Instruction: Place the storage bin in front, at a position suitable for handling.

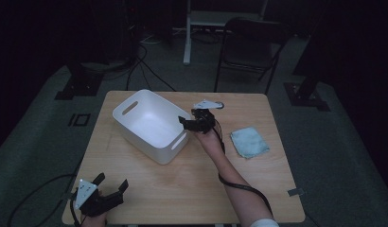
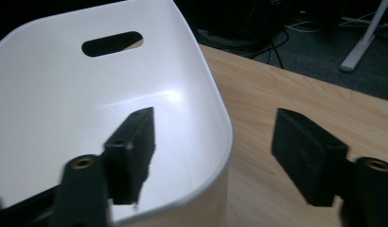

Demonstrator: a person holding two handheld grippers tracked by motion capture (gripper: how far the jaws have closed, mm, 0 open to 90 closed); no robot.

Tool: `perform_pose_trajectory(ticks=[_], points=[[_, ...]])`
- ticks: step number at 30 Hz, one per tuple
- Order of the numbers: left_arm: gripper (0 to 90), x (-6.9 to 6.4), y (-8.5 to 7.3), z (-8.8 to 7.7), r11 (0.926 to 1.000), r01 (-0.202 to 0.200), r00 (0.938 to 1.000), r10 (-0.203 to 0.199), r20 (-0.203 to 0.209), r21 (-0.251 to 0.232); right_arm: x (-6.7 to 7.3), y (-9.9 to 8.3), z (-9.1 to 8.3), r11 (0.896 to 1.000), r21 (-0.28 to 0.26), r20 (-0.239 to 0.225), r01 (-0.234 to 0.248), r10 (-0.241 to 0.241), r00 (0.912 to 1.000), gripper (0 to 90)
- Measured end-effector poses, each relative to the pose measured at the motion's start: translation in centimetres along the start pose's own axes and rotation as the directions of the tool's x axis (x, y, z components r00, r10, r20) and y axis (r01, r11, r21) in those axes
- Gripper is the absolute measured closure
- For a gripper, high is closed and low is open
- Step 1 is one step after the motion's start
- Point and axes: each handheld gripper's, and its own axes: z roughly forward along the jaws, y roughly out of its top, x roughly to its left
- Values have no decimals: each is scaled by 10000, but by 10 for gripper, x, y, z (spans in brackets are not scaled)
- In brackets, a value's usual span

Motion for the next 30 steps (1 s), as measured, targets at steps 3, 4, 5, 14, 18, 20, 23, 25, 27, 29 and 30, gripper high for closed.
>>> perform_pose_trajectory(ticks=[3, 4, 5, 14, 18, 20, 23, 25, 27, 29, 30], points=[[41, 0, 0, 0, 10000, 2, 10000, -2, -67, -54, 1, 2, 6, 9991, 375, 86, 219, -223, 9997, 412], [41, 0, 0, 0, 10000, 0, 10000, 0, -69, -58, 2, 3, 10, 9982, 556, 169, 210, -220, 9996, 457], [41, 0, 0, 0, 10000, -14, 10000, 14, -90, -45, 2, 3, 10, 9982, 556, 169, 210, -220, 9996, 457], [41, -1, 0, 1, 10000, -36, 10000, 36, 2, -19, 4, 7, 22, 9913, 1262, 366, 367, -417, 9985, 691], [41, -2, 0, 1, 10000, -51, 10000, 51, 63, -16, 4, 9, 23, 9902, 1345, 429, 379, -440, 9981, 763], [41, -2, 0, 1, 9999, -128, 9999, 128, 93, -9, 4, 11, 24, 9878, 1508, 572, 397, -489, 9972, 796], [41, -3, 0, 1, 9999, -60, 9997, 64, 252, -161, 2, 13, 25, 9869, 1591, 560, 251, -345, 9978, 817], [41, -4, 0, 0, 9993, -38, 9990, 54, 443, -377, 2, 13, 25, 9869, 1592, 542, 265, -356, 9979, 818], [42, -5, 0, 0, 9988, -77, 9987, 101, 499, -475, 2, 13, 25, 9863, 1623, 534, 287, -379, 9979, 819], [42, -6, 0, 0, 9987, -100, 9980, 131, 619, -501, 2, 14, 25, 9854, 1672, 468, 311, -394, 9981, 824], [42, -6, 0, 0, 9989, -106, 9979, 135, 626, -463, 2, 14, 24, 9853, 1679, 452, 304, -385, 9982, 825]])
